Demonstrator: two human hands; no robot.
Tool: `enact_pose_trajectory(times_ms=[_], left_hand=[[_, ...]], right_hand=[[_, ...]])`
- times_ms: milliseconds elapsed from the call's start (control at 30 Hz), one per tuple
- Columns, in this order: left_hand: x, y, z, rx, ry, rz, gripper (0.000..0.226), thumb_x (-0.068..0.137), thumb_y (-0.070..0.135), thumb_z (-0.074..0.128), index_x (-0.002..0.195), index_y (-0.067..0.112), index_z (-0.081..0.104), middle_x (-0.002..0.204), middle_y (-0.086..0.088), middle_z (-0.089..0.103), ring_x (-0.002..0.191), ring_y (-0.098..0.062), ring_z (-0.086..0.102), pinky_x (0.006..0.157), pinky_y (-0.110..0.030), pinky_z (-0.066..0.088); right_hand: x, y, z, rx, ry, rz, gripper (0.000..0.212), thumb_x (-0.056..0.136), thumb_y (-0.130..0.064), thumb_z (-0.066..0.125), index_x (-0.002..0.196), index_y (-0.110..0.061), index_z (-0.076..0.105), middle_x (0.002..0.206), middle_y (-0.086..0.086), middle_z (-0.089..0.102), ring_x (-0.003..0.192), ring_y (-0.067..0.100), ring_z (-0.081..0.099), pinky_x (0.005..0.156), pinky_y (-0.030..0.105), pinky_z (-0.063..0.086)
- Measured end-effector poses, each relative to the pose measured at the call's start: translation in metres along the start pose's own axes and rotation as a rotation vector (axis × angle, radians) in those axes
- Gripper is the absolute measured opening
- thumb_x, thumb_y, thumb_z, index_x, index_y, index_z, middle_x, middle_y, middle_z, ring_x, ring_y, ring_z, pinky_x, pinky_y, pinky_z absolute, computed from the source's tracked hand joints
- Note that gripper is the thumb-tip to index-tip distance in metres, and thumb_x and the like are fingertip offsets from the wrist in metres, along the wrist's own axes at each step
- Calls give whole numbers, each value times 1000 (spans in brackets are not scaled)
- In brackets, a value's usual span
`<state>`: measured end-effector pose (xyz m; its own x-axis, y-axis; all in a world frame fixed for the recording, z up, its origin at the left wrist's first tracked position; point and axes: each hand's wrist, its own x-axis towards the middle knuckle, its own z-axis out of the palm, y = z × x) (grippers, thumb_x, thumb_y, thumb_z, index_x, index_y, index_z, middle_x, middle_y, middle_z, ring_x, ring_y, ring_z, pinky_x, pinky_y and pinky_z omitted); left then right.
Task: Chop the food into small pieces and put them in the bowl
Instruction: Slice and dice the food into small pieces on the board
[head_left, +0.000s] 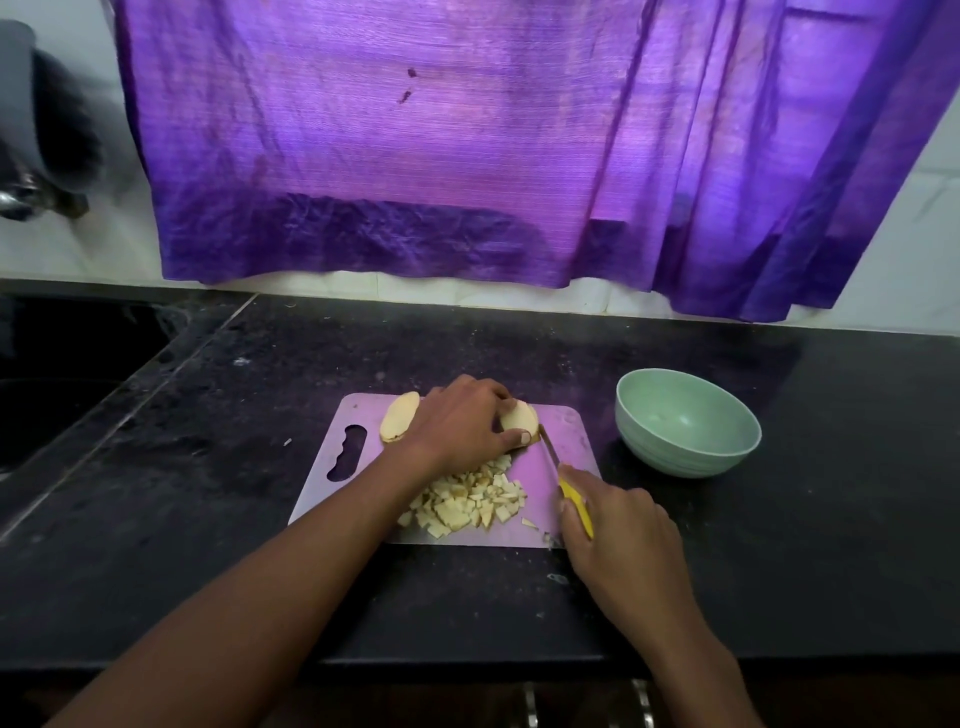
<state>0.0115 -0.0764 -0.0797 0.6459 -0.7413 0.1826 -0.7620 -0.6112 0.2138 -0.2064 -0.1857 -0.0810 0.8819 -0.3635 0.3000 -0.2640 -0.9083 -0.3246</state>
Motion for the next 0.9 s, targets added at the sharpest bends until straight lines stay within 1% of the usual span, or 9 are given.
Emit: enact_pose_trajectory(times_ms=[100, 167, 267, 400, 533, 567, 700, 800, 900], left_hand=[[0, -1, -1, -12, -10, 1, 63, 96, 67, 62, 142, 23, 67, 151, 12, 57, 137, -17, 48, 108, -50, 47], [0, -2, -2, -28, -8, 6, 65, 96, 67, 63, 143, 23, 67, 150, 13, 58, 137, -16, 48, 108, -50, 47], [0, -4, -1, -62, -15, 14, 67, 94, 68, 64, 145, 24, 65, 151, 14, 58, 137, -16, 48, 107, -50, 48], [1, -6, 1, -80, -16, 13, 68, 93, 69, 65, 144, 26, 66, 150, 14, 58, 136, -15, 48, 106, -50, 49], [2, -7, 3, -88, -17, 4, 70, 91, 73, 64, 146, 29, 64, 149, 14, 59, 136, -15, 49, 106, -50, 48], [3, -8, 3, -88, -19, 4, 70, 91, 72, 65, 146, 29, 64, 150, 14, 59, 136, -15, 49, 107, -50, 48], [2, -7, 3, -108, -15, 6, 68, 91, 70, 67, 144, 26, 66, 149, 14, 60, 136, -15, 49, 106, -50, 48], [2, -6, 1, -113, -7, 8, 66, 91, 67, 69, 141, 25, 69, 149, 14, 60, 135, -16, 50, 105, -47, 50], [0, -3, -2, -92, -7, 16, 65, 92, 66, 69, 142, 25, 69, 149, 14, 60, 136, -16, 50, 103, -43, 49]], right_hand=[[-4, 1, -1, 24, 30, -7, 46, 101, -44, 46, 147, -42, 48, 93, 3, 69, 86, 28, 63, 70, 39, 48], [-3, 0, -2, 76, 79, -20, 46, 99, -40, 51, 146, -39, 53, 85, 3, 70, 78, 26, 63, 68, 40, 51], [3, -2, -1, 107, 142, -29, 47, 97, -34, 56, 143, -36, 57, 78, 5, 70, 72, 27, 63, 64, 39, 49], [24, -4, 6, 61, 133, -33, 48, 98, -32, 54, 146, -35, 54, 82, 12, 68, 77, 35, 63, 64, 39, 44], [40, -7, 7, -4, 60, -38, 47, 103, -35, 47, 150, -38, 48, 97, 11, 70, 87, 32, 63, 66, 34, 35], [40, -8, 6, -16, 51, -36, 47, 103, -36, 46, 150, -39, 47, 99, 11, 69, 89, 32, 63, 66, 34, 35], [37, -9, 6, -30, 11, -43, 44, 103, -37, 45, 147, -38, 49, 103, 11, 68, 93, 34, 63, 73, 40, 46], [42, -8, 9, -46, -1, -49, 39, 104, -38, 44, 142, -36, 54, 103, 8, 67, 93, 30, 62, 68, 37, 38], [43, -9, 10, -45, -11, -44, 37, 105, -39, 43, 140, -36, 54, 105, 7, 68, 93, 29, 62, 68, 36, 36]])
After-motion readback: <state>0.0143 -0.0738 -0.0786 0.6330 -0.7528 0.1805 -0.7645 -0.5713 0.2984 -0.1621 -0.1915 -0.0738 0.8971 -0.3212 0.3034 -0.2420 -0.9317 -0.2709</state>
